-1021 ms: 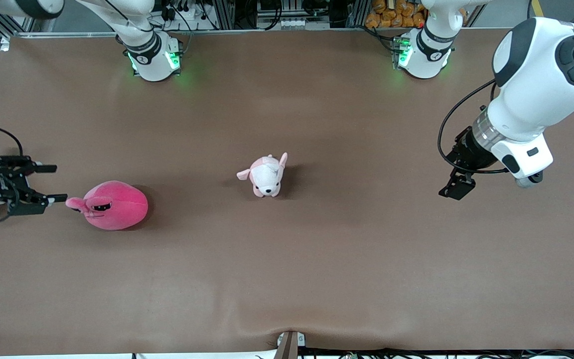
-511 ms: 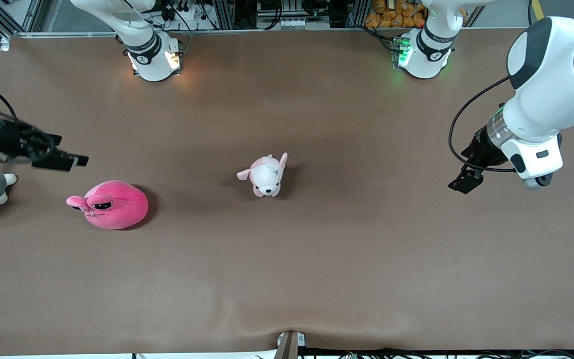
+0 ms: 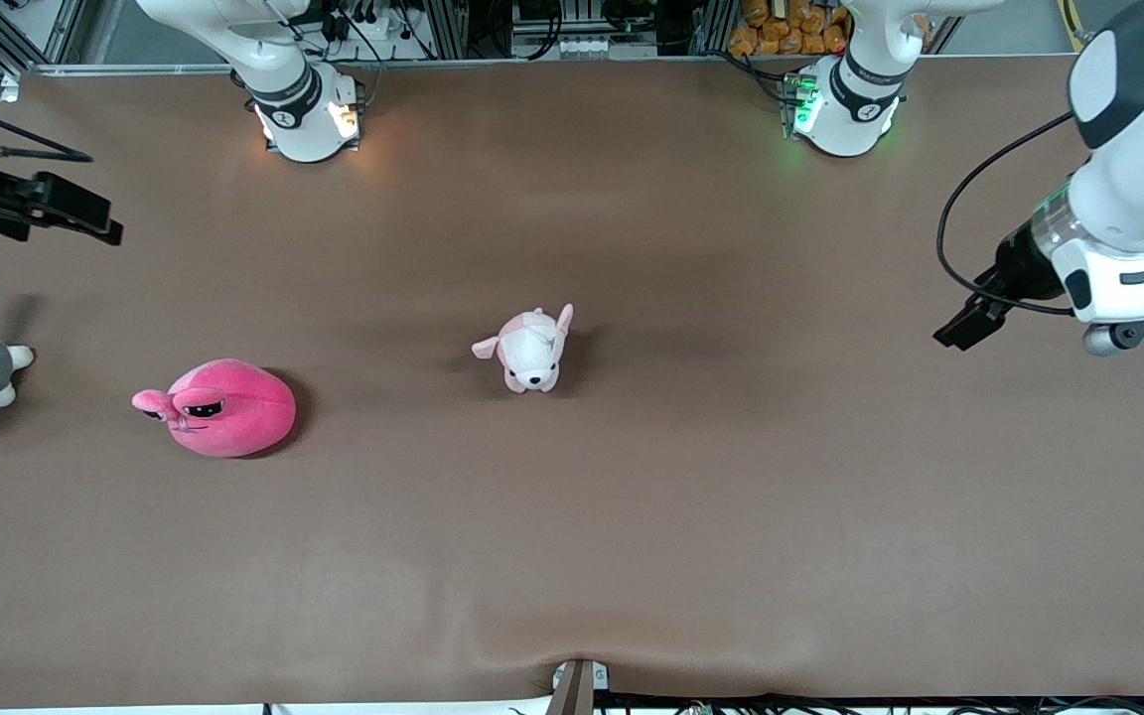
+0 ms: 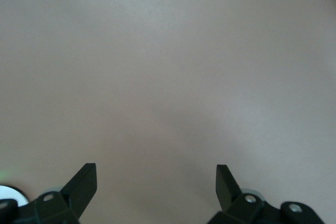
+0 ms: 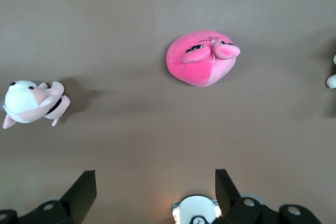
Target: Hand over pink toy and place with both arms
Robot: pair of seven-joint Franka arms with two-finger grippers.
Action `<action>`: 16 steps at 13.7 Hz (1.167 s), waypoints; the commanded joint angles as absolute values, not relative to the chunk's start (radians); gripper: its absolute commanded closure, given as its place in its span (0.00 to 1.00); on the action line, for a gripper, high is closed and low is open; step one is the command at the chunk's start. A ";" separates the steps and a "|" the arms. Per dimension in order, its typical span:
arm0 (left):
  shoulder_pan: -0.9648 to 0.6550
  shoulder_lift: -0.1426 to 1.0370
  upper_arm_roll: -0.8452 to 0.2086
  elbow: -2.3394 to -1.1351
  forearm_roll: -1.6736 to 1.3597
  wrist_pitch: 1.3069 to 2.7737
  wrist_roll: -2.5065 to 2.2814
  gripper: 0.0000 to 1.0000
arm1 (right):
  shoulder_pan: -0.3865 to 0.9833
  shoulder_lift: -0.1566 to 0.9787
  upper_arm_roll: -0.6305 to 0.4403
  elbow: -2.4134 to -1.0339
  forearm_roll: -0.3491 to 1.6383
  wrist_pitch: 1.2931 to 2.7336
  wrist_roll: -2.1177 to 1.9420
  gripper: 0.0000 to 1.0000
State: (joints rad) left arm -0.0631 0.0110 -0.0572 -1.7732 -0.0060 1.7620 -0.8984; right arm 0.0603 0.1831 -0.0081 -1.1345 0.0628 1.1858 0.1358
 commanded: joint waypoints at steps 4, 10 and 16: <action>-0.101 -0.034 0.043 -1.781 -0.025 1.617 -0.493 0.00 | -0.017 -0.120 -0.005 -1.614 0.049 1.422 -0.104 0.00; -0.100 -0.008 0.037 -1.683 -0.017 1.551 -0.337 0.00 | -0.006 -0.083 0.002 -1.556 0.044 1.425 -0.107 0.00; -0.095 -0.021 0.040 -1.634 -0.015 1.460 0.009 0.00 | 0.009 -0.031 0.003 -1.480 0.023 1.424 -0.100 0.00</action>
State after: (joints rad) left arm -0.0929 -0.0123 0.0340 -1.6724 -0.0067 1.5052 -0.0513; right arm 0.0049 -0.0569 0.0021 -1.5354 0.0496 1.4360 -0.0934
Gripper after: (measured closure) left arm 0.000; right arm 0.000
